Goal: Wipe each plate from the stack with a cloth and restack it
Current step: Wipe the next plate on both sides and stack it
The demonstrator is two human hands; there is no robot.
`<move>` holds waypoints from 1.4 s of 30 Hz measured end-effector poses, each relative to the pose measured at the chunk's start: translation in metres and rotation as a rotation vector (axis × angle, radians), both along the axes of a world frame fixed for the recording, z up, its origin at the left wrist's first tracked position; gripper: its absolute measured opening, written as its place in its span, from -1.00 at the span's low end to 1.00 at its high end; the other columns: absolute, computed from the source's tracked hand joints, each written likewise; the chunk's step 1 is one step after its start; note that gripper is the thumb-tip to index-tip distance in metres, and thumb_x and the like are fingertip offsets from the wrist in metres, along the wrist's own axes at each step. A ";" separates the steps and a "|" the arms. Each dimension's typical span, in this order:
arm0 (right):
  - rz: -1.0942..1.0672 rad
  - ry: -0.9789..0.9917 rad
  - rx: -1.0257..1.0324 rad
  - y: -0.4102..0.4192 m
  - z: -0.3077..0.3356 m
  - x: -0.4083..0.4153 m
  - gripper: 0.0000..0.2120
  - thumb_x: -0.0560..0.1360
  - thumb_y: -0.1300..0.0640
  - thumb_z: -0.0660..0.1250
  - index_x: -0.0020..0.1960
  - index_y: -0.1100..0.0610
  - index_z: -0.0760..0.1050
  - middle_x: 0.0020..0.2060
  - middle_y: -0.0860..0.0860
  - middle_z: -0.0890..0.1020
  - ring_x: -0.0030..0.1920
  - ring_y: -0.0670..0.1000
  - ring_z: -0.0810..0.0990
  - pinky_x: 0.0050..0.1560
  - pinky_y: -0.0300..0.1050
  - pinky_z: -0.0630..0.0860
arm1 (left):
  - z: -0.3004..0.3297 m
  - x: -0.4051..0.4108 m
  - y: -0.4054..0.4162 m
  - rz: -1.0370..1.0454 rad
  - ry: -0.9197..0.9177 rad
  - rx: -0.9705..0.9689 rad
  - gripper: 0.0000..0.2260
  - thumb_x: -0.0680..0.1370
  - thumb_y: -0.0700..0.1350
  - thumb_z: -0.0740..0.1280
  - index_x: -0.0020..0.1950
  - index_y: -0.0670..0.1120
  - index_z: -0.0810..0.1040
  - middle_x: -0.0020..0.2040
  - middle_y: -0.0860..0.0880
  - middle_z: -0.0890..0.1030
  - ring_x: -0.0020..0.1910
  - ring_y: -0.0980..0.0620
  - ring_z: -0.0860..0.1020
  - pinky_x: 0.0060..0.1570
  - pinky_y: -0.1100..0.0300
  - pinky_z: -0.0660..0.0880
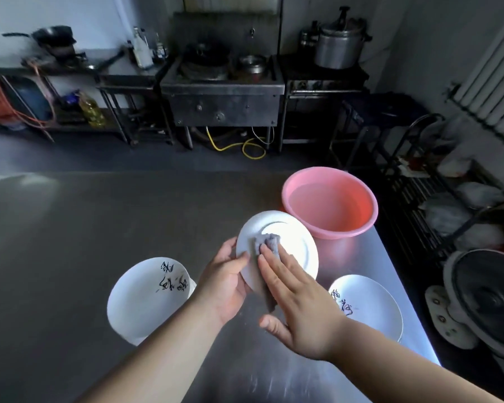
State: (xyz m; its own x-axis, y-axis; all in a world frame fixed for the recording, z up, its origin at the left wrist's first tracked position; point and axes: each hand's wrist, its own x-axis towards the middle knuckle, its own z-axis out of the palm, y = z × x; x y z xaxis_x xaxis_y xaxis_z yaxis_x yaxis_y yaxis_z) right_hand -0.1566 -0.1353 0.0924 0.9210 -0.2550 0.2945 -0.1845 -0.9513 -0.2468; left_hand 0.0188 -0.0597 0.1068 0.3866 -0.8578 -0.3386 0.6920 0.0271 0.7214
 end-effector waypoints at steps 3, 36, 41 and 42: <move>-0.097 0.018 -0.084 -0.027 0.003 0.000 -0.15 0.67 -0.39 -0.03 0.70 0.21 0.02 0.71 0.08 0.02 0.70 0.21 -0.09 0.63 0.31 0.11 | 0.003 -0.007 0.000 -0.003 -0.017 0.009 -0.67 0.69 -0.32 0.18 0.44 -0.14 0.47 0.31 -0.24 0.65 0.29 -0.25 0.62 0.21 -0.13 0.57; -0.216 -0.229 -0.085 -0.034 0.014 -0.023 -0.21 0.68 -0.26 0.15 0.64 0.32 0.18 0.68 0.17 0.13 0.68 0.29 0.00 0.63 0.27 0.15 | 0.045 -0.013 -0.018 0.141 -0.053 -0.049 -0.67 0.69 -0.29 0.16 0.42 -0.07 0.49 0.31 -0.14 0.67 0.20 -0.10 0.68 0.03 -0.05 0.64; -0.258 -0.257 0.088 -0.077 0.050 -0.011 -0.25 0.70 -0.24 0.08 0.67 0.27 0.12 0.69 0.05 0.14 0.70 0.08 0.01 0.67 0.10 0.07 | 0.041 -0.015 -0.010 0.057 -0.075 -0.012 -0.64 0.66 -0.29 0.18 0.45 -0.10 0.48 0.37 -0.19 0.62 0.20 -0.14 0.65 0.02 -0.05 0.64; -0.233 -0.240 0.122 -0.089 0.062 -0.007 -0.28 0.71 -0.22 0.08 0.68 0.23 0.13 0.68 0.00 0.16 0.70 0.03 0.03 0.66 0.10 0.11 | 0.042 -0.015 -0.009 0.045 -0.079 -0.016 -0.63 0.65 -0.28 0.20 0.45 -0.10 0.48 0.37 -0.20 0.62 0.20 -0.14 0.66 0.01 -0.06 0.64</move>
State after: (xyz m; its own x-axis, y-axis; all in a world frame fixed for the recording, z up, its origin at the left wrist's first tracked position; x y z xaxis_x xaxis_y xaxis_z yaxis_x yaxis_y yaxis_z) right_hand -0.1641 -0.2241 0.1539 0.7423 -0.4968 0.4495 -0.3164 -0.8513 -0.4185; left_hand 0.0037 -0.0687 0.1487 0.4497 -0.8439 -0.2924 0.6309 0.0685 0.7728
